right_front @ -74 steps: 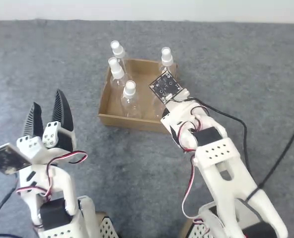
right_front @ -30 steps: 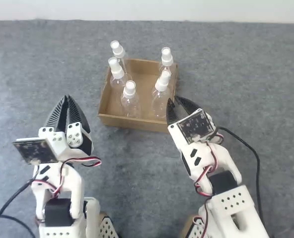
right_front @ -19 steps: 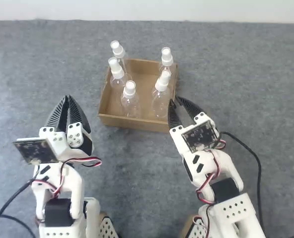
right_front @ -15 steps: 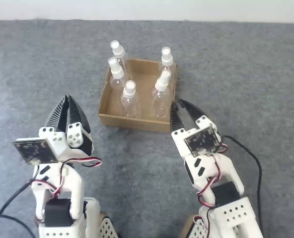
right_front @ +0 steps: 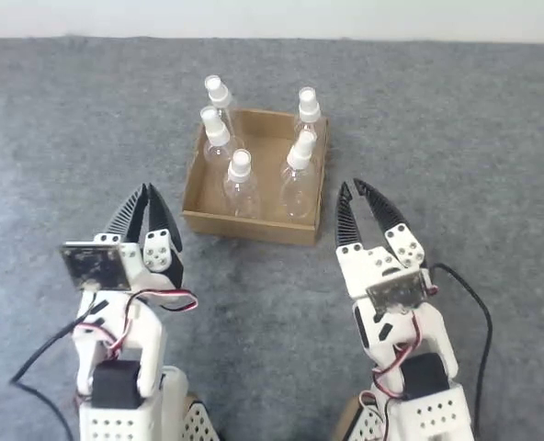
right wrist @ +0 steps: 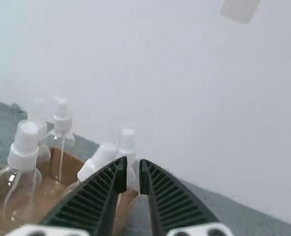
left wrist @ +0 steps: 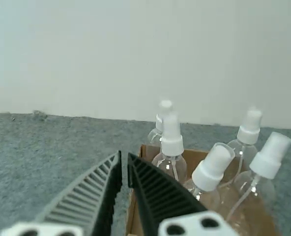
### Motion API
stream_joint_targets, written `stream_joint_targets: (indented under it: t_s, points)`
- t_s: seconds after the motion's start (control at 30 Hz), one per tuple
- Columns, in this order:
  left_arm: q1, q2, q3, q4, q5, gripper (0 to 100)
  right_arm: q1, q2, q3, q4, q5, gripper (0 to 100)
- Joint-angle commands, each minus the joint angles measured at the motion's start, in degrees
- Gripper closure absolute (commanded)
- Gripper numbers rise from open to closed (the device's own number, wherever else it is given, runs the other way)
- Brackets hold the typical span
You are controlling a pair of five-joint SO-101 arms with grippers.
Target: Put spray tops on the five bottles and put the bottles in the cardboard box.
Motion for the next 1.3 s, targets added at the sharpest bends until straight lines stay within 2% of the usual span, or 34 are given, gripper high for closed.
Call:
stream_joint_targets:
  t_s: [0.0,0.2,0.53,0.6,0.73,0.83,1.07,1.27]
  points:
    - [0.35,-0.79,1.27,0.35,-3.87,99,4.26,-1.63,1.05,2.95,-0.44,98.9]
    - [0.35,-0.79,5.41,0.35,-10.02,98,9.71,-1.63,1.14,7.25,-0.62,98.8]
    - [1.14,-0.7,11.47,0.18,-17.05,98,9.63,-1.63,1.14,24.66,-0.88,98.8]
    - [1.58,-0.44,11.38,0.44,-17.49,98,8.13,-1.63,1.14,29.05,-2.99,98.8]
    - [5.71,-0.53,11.38,3.69,-17.49,98,4.35,-1.63,1.14,37.93,-12.13,98.8]
    - [8.44,-0.44,11.38,8.35,-17.49,98,4.26,-1.19,1.14,39.34,-16.97,98.8]
    - [8.88,-0.44,11.38,22.77,-17.49,98,3.91,-1.27,1.14,50.77,-17.23,99.1]
    - [8.79,-0.53,11.38,31.82,-17.58,99,4.0,-1.54,1.14,60.0,-17.23,98.9]
